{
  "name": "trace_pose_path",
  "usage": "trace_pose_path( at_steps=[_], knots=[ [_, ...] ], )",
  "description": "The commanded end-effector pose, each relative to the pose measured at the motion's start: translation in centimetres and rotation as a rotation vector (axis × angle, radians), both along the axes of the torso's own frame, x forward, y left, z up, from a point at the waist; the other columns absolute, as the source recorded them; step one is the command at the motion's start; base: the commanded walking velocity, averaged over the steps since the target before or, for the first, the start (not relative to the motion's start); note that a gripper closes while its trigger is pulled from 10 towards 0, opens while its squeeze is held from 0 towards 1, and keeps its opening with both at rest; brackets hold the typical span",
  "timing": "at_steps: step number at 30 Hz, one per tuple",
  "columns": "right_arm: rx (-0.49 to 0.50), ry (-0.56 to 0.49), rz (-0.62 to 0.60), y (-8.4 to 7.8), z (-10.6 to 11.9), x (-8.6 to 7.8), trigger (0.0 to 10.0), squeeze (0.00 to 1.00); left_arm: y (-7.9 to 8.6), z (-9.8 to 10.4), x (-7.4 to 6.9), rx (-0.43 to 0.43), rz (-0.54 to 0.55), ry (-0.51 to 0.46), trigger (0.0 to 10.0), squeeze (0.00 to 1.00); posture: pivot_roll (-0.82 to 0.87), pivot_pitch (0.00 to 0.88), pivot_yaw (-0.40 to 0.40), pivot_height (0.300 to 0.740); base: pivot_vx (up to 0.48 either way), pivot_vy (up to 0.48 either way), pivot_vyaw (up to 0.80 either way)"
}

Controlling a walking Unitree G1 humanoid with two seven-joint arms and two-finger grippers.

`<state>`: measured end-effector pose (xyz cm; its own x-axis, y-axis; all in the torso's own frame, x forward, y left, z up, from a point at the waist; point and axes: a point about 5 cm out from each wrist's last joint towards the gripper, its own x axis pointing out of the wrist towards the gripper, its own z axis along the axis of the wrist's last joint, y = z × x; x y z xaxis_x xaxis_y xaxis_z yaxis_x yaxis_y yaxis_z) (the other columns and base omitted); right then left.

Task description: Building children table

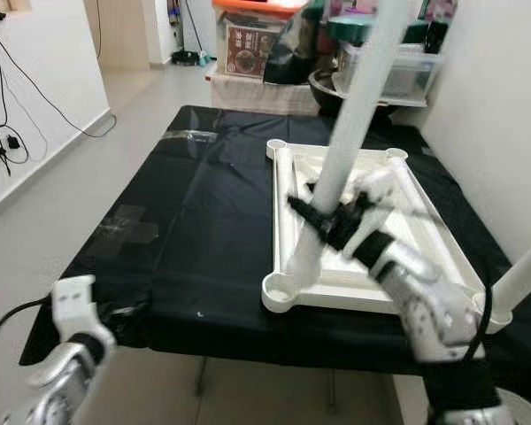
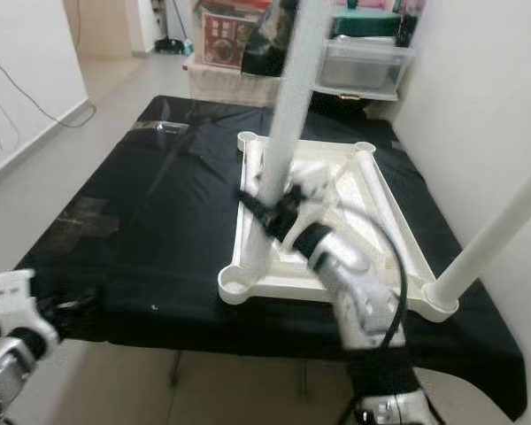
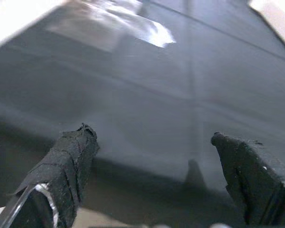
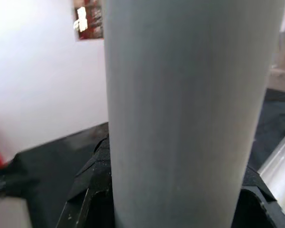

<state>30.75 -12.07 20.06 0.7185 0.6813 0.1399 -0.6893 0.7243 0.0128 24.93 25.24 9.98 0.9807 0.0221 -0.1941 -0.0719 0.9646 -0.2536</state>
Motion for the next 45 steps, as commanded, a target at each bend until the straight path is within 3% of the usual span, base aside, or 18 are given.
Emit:
trace_pose_path(
  at_steps=[1,9,29,37,40,45],
  knots=[
    [-0.028,-0.065,-0.004,0.3,0.1,-0.4,0.0,0.0,0.1,-0.5,-0.2,0.022,0.013,0.019,10.0,0.0,0.1,0.0,-0.107,0.74,0.0,0.0,0.0],
    [-0.083,-0.131,0.018,2.6,-0.3,-0.3,0.0,0.0,-1.4,-0.3,0.8,0.015,-0.02,0.008,10.0,0.0,0.1,0.0,-0.102,0.74,0.0,0.0,0.0],
    [-0.212,-0.102,0.024,2.9,-2.1,1.9,0.0,0.0,-2.9,0.0,0.9,0.01,-0.083,-0.029,10.0,0.0,0.12,0.0,-0.125,0.74,0.0,0.0,0.0],
    [-0.213,-0.106,0.063,3.4,-2.4,1.4,0.0,0.0,-3.2,0.0,0.9,0.011,-0.088,-0.029,10.0,0.0,0.12,0.0,-0.126,0.74,0.0,0.0,0.0],
    [-0.175,-0.086,0.144,4.0,-3.0,0.3,0.0,0.0,-3.5,-0.1,1.0,0.008,-0.097,-0.028,10.0,0.0,0.12,0.0,-0.123,0.74,0.0,0.0,0.0],
    [-0.149,-0.059,0.163,4.5,-3.6,0.0,0.0,0.0,-3.6,-0.1,1.1,0.007,-0.1,-0.03,10.0,0.0,0.12,0.0,-0.122,0.74,0.0,0.0,0.0]
  ],
)
